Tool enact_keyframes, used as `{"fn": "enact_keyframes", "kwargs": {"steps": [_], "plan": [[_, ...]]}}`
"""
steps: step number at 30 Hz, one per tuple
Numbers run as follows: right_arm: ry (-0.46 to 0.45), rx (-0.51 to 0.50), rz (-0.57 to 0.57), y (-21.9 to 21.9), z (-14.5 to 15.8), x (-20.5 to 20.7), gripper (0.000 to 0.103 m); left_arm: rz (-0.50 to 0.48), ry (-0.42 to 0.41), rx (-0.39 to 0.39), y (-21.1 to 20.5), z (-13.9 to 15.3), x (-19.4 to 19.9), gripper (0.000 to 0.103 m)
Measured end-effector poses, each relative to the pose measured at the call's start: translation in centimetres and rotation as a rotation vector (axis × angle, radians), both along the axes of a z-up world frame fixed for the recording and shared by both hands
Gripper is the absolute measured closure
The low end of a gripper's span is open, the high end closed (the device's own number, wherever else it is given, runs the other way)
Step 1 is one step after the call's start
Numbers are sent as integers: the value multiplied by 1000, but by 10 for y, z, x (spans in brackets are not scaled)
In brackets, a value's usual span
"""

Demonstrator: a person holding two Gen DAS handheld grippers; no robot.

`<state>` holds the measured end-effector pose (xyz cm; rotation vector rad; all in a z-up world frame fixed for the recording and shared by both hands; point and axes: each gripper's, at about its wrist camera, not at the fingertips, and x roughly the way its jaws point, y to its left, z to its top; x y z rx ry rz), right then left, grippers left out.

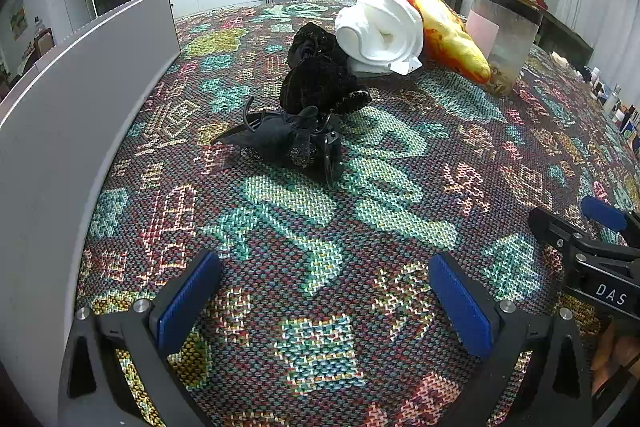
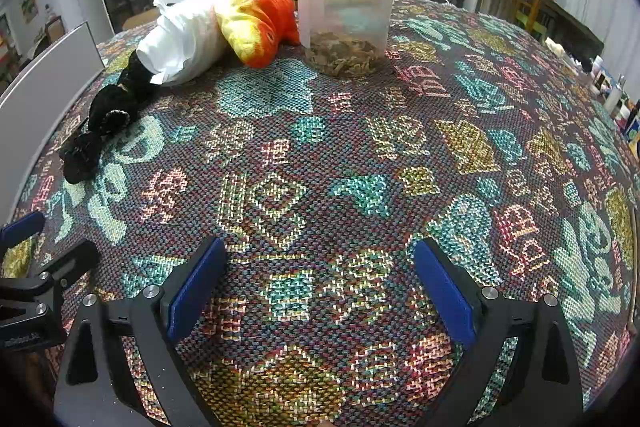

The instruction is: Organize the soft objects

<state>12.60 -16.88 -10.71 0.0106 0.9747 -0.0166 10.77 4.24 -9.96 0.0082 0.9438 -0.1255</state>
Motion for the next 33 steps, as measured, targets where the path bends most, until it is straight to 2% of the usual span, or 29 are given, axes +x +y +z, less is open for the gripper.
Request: {"fn": "enact_keyframes", "kwargs": {"steps": [7,11,13,15,19,22,26,28,32,33], "plan": [[0,-1,-1,0,0,0,6,-1,-4,-11,1,1,-1,0],[0,-1,-1,0,0,0,6,5,-57,-154,23,12,-10,0],[0,-1,-1,0,0,0,6,49,-86,-184,36,18,-15,0],[0,-1,-1,0,0,0,6,68,-74,-188,42,21,-15,0],[0,-1,-1,0,0,0,6,54,-89,-143,39,37,-6,0],[0,-1,-1,0,0,-1,6,27,-109,-119,33,58,21,0],[0,-2,-2,0,0,-1,6,-68,19,-24,10,64,87,1],[0,-1,-2,0,0,-1,6,-105,85,28,-3,55,117,5],[0,-2,-2,0,0,-1,6,-146,163,121,-22,31,149,6],[0,-2,-2,0,0,-1,6,-163,180,138,-27,24,152,12]]}}
